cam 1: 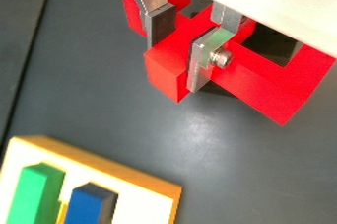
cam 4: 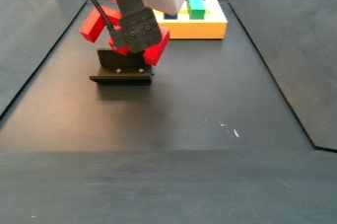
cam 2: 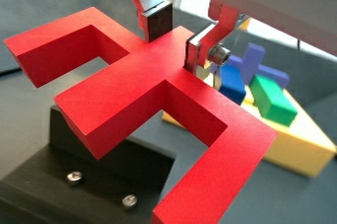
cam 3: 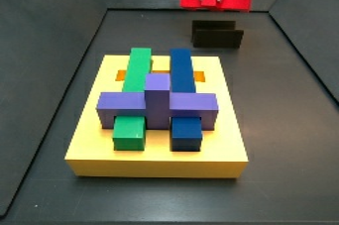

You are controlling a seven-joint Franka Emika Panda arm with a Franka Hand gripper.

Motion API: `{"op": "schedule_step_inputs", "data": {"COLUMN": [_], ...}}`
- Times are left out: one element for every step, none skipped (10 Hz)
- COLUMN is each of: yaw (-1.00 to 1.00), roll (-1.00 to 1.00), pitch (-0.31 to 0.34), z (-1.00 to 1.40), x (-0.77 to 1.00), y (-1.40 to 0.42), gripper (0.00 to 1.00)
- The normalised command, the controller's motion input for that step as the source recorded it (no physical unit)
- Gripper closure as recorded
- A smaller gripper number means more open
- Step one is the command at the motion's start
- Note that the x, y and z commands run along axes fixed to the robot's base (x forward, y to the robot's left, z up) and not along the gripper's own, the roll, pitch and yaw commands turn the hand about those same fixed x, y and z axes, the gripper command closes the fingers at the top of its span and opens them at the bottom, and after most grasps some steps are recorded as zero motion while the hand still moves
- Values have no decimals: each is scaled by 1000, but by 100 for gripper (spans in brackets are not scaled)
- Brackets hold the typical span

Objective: Pick up the red object. Move up. Place the red object on the fixture. Regrasp the red object. Move to above the board. Insert the red object.
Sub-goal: Place the red object on the fixture.

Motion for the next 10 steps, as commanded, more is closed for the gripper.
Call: {"op": "schedule_step_inputs", "data": {"yaw": [343,457,534,569,600,471,323,243,206,289], "roll": [-711,-669,-577,-509,-357,-137,-103,0,-34,-171], "pitch": [500,446,420,383,343,417,274,246,200,229], "z": [0,0,0,0,-14,-106,-226,-194,-149,-100], "x": [231,157,129,117,140,300,226,223,269,374], "y": [9,0,0,0,0,20,266,266,260,77], "gripper": [100,100,100,100,100,100,100,100,100,100]}}
